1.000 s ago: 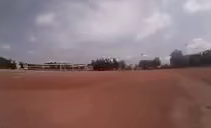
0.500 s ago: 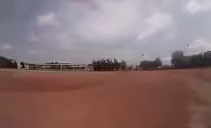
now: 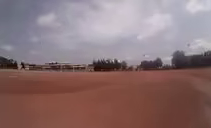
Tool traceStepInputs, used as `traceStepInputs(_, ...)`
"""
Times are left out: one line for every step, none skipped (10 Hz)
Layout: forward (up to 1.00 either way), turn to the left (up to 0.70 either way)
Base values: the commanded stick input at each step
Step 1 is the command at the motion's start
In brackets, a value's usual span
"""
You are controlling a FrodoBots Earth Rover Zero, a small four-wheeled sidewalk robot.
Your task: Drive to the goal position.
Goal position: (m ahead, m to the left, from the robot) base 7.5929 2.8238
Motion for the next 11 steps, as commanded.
traceStepInputs(0.7,0.0)
traceStepInputs(0.7,0.0)
traceStepInputs(0.7,0.0)
traceStepInputs(0.7,0.0)
traceStepInputs(0.7,0.0)
traceStepInputs(0.7,0.0)
traceStepInputs(0.7,0.0)
traceStepInputs(0.7,0.0)
traceStepInputs(0.7,0.0)
traceStepInputs(0.7,0.0)
traceStepInputs(0.7,0.35)
